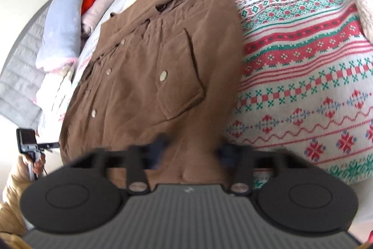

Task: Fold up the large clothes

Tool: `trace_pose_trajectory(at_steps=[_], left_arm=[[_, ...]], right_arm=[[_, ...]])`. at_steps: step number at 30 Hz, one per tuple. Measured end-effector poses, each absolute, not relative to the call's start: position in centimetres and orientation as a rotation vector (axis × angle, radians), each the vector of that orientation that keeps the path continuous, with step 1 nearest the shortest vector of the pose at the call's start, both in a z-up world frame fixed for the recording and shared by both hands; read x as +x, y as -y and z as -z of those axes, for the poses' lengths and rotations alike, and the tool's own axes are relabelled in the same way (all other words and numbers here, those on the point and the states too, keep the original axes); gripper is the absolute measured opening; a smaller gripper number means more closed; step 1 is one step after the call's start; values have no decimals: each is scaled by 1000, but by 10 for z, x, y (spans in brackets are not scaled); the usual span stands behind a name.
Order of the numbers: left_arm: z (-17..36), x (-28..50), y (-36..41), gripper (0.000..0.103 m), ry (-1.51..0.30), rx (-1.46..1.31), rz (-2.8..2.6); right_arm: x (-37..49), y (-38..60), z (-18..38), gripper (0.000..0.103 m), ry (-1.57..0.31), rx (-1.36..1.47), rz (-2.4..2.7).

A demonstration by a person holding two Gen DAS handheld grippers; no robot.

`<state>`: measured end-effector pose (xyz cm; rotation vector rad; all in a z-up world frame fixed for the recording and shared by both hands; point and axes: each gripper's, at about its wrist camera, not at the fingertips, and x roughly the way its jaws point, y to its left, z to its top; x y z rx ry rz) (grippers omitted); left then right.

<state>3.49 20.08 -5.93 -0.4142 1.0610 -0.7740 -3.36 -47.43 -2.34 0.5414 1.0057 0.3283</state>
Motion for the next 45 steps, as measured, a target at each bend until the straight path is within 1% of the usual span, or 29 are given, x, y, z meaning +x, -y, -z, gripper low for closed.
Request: trace_pose_trajectory(at_steps=[1,3,6,7,8,10,11,12,14,15,16,18,22,27,29,34,40,45], left_arm=[[57,33,-200,49,-1051,-412,787],[55,32,-194,49,-1049,-397,806],[58,35,-184,50,-1102,-338,776],[61,36,-181,50,-1133,-312,750],[66,38,-178,52,-1167,-288,721],[70,39,-177,53,-1191,-274,714],[69,39,-176,55,-1193,-269,715],[67,39,-174,55,-1193,-254,716],[65,37,-167,50,-1188,-233,694],[62,36,-165,41,-1179,-243,654],[59,37,-163,20,-1169,-263,618],[50,37,-158,17,-1137,-333,586],[20,34,-148,16,-1011,-421,615],[-24,48,-150,13,-797,-545,665],[-35,60,-150,13,-739,-579,667],[-53,97,-152,13,-649,-659,640],[-70,164,-167,12,-555,-800,571],[-62,231,-180,13,-526,-891,468]], right_arm=[[-35,473,22,29,-1000,545,-326],[-37,474,20,22,-993,557,-321],[-37,477,23,21,-1003,583,-303],[-36,478,24,25,-1016,576,-287],[-36,480,27,28,-1027,588,-274],[-35,482,30,35,-1038,607,-276],[-34,482,31,41,-1036,610,-292],[-33,480,30,42,-1035,605,-304],[-33,474,27,30,-1021,584,-314],[-34,468,22,17,-999,561,-329],[-37,464,15,15,-961,539,-335],[-39,461,4,12,-881,571,-353],[-48,459,-19,10,-713,617,-370],[-43,449,-48,9,-564,652,-365],[-32,445,-58,9,-511,674,-377],[9,443,-82,9,-408,727,-365],[71,463,-103,9,-333,796,-299],[141,484,-100,9,-308,850,-222]])
